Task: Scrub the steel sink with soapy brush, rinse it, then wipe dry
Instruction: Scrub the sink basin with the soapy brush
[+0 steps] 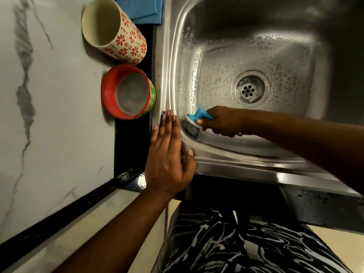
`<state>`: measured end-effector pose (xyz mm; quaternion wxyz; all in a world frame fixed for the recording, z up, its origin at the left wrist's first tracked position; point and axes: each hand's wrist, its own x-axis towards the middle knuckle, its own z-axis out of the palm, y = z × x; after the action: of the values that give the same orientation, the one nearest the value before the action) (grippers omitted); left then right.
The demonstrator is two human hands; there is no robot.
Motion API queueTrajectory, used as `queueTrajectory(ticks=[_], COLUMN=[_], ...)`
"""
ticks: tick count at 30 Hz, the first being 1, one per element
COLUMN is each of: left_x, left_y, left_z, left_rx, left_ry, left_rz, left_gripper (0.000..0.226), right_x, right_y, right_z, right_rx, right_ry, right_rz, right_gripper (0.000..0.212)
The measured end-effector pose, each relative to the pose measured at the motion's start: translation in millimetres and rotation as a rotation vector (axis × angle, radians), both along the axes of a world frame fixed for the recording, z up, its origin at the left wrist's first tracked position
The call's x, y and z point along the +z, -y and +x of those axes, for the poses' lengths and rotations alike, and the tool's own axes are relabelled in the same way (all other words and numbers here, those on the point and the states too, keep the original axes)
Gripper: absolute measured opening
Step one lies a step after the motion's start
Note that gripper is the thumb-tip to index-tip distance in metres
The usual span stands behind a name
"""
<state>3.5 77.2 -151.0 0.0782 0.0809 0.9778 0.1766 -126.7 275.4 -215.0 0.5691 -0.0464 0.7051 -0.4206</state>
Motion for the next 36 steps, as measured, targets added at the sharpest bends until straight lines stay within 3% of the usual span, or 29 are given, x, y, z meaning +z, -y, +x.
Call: queueTrajectory(ticks=[4,8,12,17,24,28,31,33,36], left_x=[1,1,1,2,3,3,3,3,3], left_y=[-1,-1,-1,-3,-2,-2,-2,-1,-1], left_z=[0,0,1,0,0,-2,-1,-1,-1], left_rx=[0.008,0.012,0.015,0.015,0.013,0.011,0.009,0.013,0.014], left_ry=[-0.004,-0.013,-0.009,-0.002,0.006,0.003,0.007,0.008,0.012], left_rz=[0.025,0.038,0.036,0.035,0.029,0.032,0.037,0.04,0.039], left_gripper=[0.08,0.08,0.08,0.081,0.081,0.081,0.081,0.081,0.08], right_x=[26,-4,-36,6,-28,-29,-6,9,0], right_y=[-6,15,16,-11,18,12,-10,-20,-11], right_z=[-6,-18,-8,-4,-18,-17,-16,-17,-20], right_rx=[0.104,0.233,0.161,0.11,0.367,0.456,0.478,0.488,0.519], right_ry=[-0.085,-0.32,-0.207,-0.02,-0.367,-0.396,-0.297,-0.209,-0.265], right_rz=[-0.067,0.111,0.173,-0.053,0.19,0.191,0.12,0.109,0.161], right_gripper=[0.051,0.059,0.059,0.051,0.053,0.062,0.074,0.066,0.062])
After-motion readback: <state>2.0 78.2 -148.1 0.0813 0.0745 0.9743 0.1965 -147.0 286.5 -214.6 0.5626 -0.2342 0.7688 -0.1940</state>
